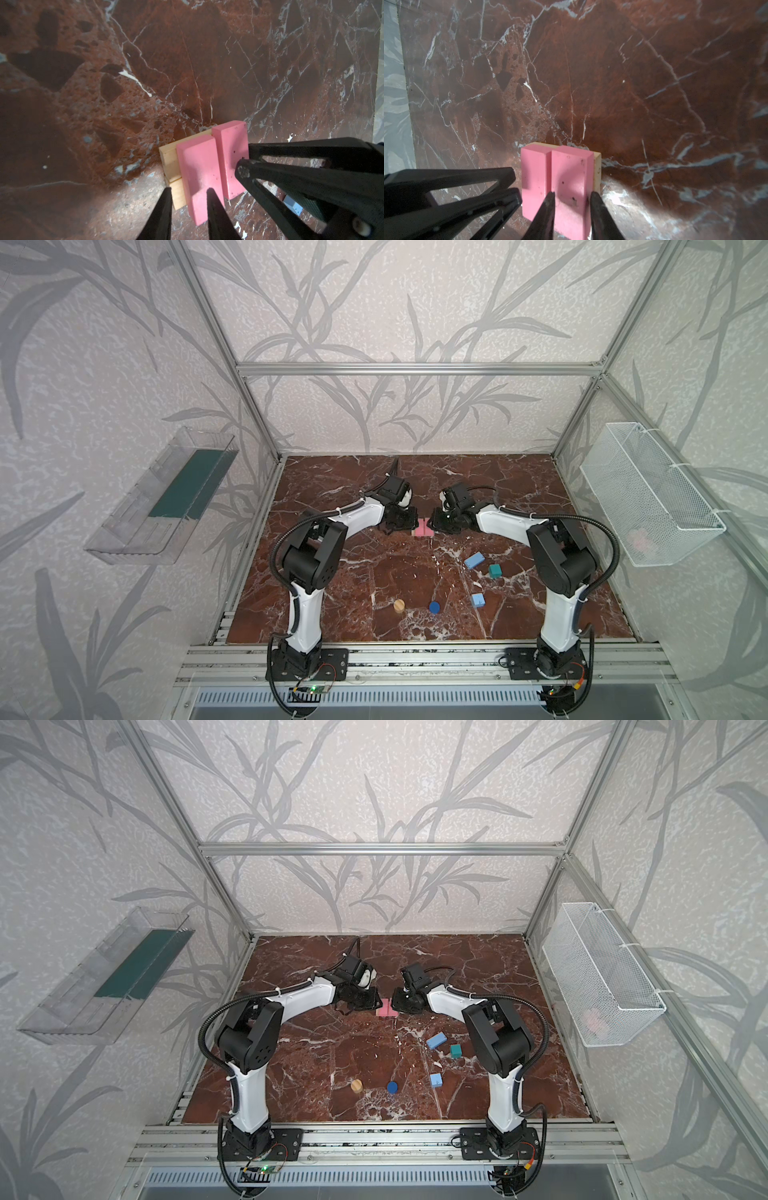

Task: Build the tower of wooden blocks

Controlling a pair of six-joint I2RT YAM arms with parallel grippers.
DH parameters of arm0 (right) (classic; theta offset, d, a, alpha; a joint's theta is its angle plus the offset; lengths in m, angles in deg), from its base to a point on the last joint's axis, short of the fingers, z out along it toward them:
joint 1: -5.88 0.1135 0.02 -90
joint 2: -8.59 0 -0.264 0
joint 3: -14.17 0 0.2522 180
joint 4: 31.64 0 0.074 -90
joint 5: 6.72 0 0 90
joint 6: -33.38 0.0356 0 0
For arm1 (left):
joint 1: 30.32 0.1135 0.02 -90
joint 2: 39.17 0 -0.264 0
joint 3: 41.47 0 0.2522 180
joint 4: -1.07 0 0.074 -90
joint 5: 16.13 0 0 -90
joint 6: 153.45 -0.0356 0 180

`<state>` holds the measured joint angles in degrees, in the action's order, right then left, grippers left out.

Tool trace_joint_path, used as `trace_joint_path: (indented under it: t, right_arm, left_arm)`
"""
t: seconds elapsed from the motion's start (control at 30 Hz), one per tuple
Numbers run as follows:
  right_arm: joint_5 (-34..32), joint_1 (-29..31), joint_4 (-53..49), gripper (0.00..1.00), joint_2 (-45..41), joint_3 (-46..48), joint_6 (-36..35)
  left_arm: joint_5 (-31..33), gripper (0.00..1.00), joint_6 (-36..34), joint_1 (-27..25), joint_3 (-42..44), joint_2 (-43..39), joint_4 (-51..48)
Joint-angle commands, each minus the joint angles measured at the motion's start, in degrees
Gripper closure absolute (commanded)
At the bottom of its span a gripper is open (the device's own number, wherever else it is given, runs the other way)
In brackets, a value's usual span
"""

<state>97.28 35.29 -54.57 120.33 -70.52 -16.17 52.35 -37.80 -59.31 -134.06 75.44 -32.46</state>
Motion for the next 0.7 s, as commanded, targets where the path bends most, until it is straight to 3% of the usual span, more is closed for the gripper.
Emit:
trace_joint_path:
  t: [0.0, 0.67]
  right_arm:
    - [0.4, -0.14, 0.29, 0.7, 0.58, -0.51, -0.12]
    - [1.38, -0.15, 0.3, 0.74, 1.24, -1.26, -0.34]
  left_arm:
    - [-0.89, 0.72, 0.26, -0.27, -2.02, 0.94, -0.8]
    - [-1.07, 0.74, 0.37, -0.53, -2.63, 1.55, -1.28]
